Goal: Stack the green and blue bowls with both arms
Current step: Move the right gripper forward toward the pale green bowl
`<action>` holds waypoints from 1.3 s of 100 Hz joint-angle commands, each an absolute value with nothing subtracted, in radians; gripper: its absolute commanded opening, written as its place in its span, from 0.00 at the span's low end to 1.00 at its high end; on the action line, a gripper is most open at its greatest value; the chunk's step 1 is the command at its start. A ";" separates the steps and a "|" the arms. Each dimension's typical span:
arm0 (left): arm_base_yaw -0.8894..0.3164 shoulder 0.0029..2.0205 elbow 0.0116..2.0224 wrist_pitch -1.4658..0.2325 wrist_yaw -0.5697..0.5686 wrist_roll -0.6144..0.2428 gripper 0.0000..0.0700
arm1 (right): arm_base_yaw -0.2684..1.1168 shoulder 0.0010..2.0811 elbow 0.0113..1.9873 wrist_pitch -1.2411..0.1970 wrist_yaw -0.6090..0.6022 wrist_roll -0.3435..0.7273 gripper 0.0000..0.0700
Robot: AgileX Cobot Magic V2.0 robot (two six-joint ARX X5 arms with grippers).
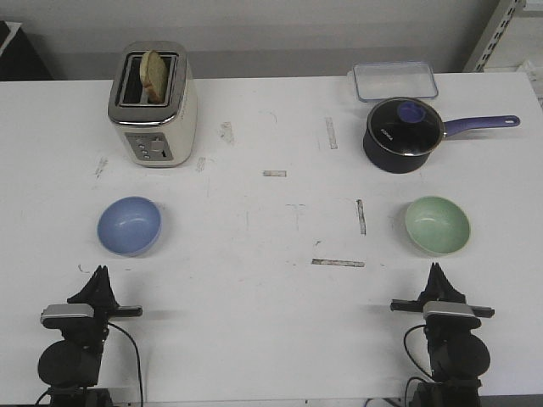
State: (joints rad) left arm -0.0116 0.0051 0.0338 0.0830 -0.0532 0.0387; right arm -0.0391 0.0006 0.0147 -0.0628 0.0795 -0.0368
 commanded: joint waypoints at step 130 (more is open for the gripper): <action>-0.012 0.004 0.014 0.099 -0.052 0.033 0.00 | -0.040 0.179 0.401 0.097 0.133 -0.028 0.00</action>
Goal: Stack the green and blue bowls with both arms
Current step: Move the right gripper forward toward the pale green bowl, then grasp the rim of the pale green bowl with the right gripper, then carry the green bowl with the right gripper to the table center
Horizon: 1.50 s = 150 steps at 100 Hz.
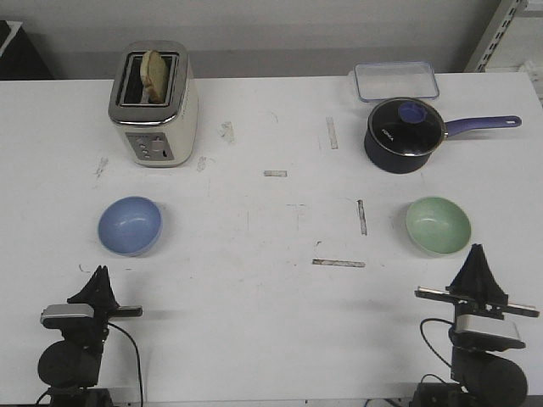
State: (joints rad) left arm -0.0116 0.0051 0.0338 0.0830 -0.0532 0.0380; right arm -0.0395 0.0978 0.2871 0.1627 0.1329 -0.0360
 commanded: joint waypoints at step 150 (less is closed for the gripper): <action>-0.012 0.004 0.014 0.097 -0.052 0.033 0.00 | -0.412 1.588 1.179 -0.703 -0.131 -0.165 0.00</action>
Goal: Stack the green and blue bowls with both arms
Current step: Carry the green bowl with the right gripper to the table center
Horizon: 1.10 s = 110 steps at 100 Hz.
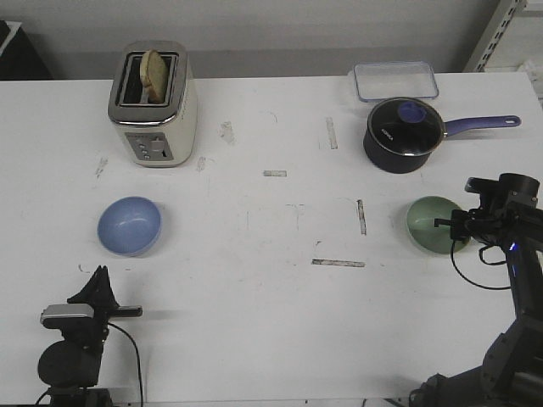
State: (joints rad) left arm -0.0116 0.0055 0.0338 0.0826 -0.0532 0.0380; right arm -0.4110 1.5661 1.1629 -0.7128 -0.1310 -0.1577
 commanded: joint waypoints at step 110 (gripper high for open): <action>-0.012 0.004 0.014 0.098 -0.052 0.033 0.00 | 0.518 1.603 1.378 -0.703 -0.285 0.009 0.00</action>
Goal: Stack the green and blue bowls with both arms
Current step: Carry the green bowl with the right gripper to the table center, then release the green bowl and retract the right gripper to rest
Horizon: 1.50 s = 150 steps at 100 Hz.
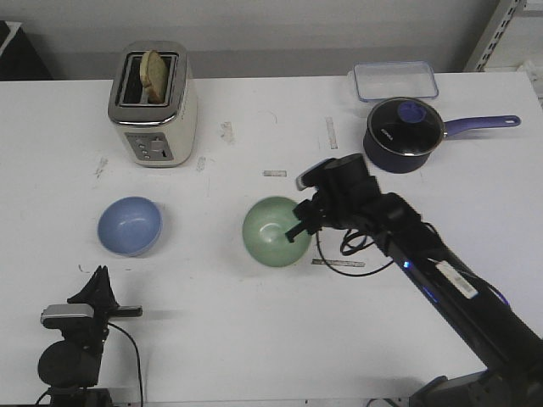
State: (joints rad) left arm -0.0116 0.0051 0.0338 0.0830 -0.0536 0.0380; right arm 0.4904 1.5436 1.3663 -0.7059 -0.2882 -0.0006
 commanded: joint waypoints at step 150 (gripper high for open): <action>-0.012 0.004 0.014 0.086 -0.052 0.034 0.00 | 0.189 1.240 1.297 -0.621 -0.037 -0.001 0.00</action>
